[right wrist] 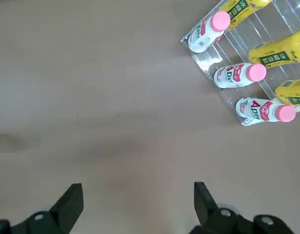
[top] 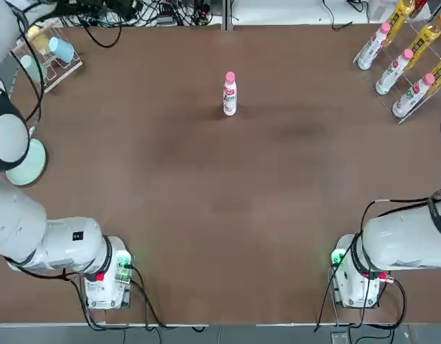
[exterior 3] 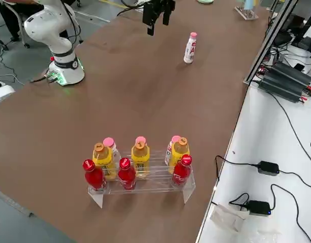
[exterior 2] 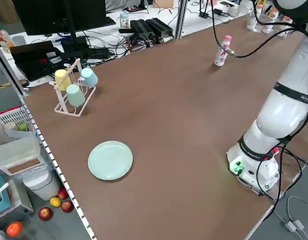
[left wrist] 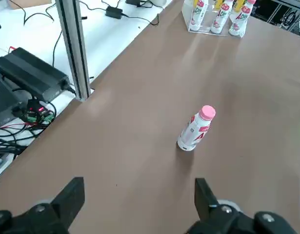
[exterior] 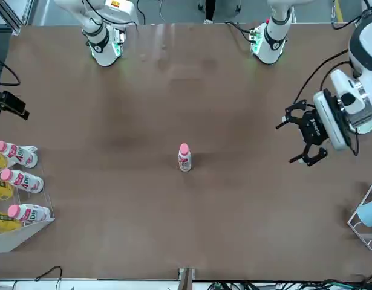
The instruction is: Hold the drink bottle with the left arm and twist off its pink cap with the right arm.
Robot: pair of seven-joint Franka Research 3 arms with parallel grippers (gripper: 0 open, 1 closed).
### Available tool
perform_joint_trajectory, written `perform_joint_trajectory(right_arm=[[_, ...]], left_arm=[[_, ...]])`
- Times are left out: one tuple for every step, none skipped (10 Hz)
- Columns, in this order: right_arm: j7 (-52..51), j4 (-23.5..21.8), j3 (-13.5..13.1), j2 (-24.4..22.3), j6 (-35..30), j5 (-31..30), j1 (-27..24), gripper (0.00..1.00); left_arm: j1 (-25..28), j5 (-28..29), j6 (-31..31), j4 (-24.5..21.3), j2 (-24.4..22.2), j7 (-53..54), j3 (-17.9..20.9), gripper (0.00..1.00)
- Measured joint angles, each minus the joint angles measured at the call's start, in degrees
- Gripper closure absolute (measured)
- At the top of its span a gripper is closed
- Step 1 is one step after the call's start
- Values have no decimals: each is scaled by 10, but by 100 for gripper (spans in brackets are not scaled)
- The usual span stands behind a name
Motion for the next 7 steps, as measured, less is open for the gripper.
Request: perform_joint_trajectory(right_arm=[[0,0,0,0,0,0,1,0],[0,0,1,0,0,0,2,0],[0,0,1,0,0,0,4,0],[0,0,1,1,0,0,9,0],[0,0,1,1,0,0,12,0],[0,0,1,1,0,0,12,0],[0,0,0,1,0,0,12,0]], left_arm=[[0,-5,26,-22,-10,7,-14,0],[0,-7,57,-41,-19,10,-31,0],[0,-14,91,-61,-24,16,-49,0],[0,-30,124,-80,-25,30,-64,0],[0,-47,151,-99,-22,48,-77,0],[-1,-66,169,-111,-12,70,-87,0],[-1,-86,180,-115,3,99,-92,0]])
